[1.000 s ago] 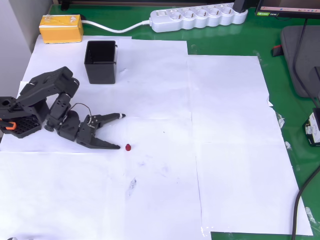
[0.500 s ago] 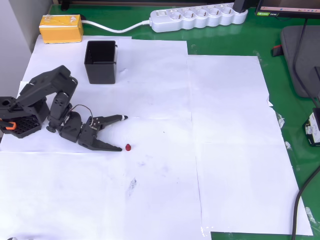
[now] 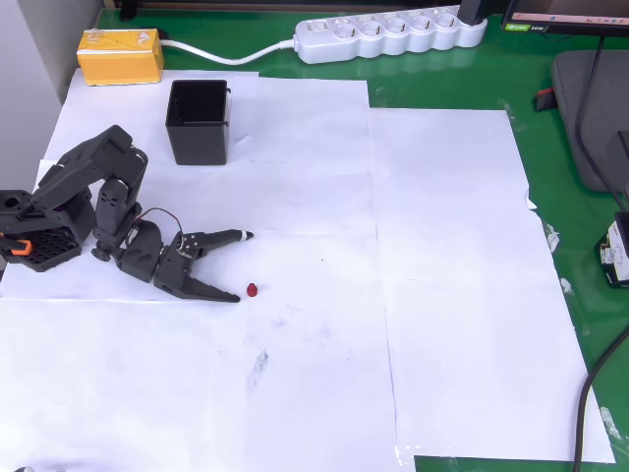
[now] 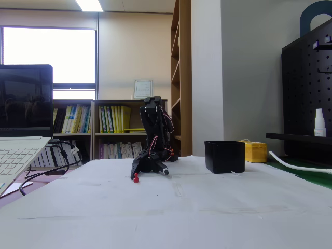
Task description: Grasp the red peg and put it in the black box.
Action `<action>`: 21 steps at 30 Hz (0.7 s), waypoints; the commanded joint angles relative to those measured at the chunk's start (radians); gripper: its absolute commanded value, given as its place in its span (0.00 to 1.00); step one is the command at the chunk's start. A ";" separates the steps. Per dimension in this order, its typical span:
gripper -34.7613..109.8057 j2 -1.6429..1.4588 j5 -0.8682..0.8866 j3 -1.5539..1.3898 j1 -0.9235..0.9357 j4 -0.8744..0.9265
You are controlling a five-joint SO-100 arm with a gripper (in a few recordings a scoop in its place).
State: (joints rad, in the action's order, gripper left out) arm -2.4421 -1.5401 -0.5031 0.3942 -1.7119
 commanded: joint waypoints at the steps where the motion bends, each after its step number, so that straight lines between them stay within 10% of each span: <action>1: 0.56 0.020 -0.005 -0.032 0.023 -0.006; 21: 0.56 0.083 -0.014 -0.064 0.029 0.115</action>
State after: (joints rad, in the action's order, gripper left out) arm -2.4176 -1.5493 -0.5492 0.4126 -1.6015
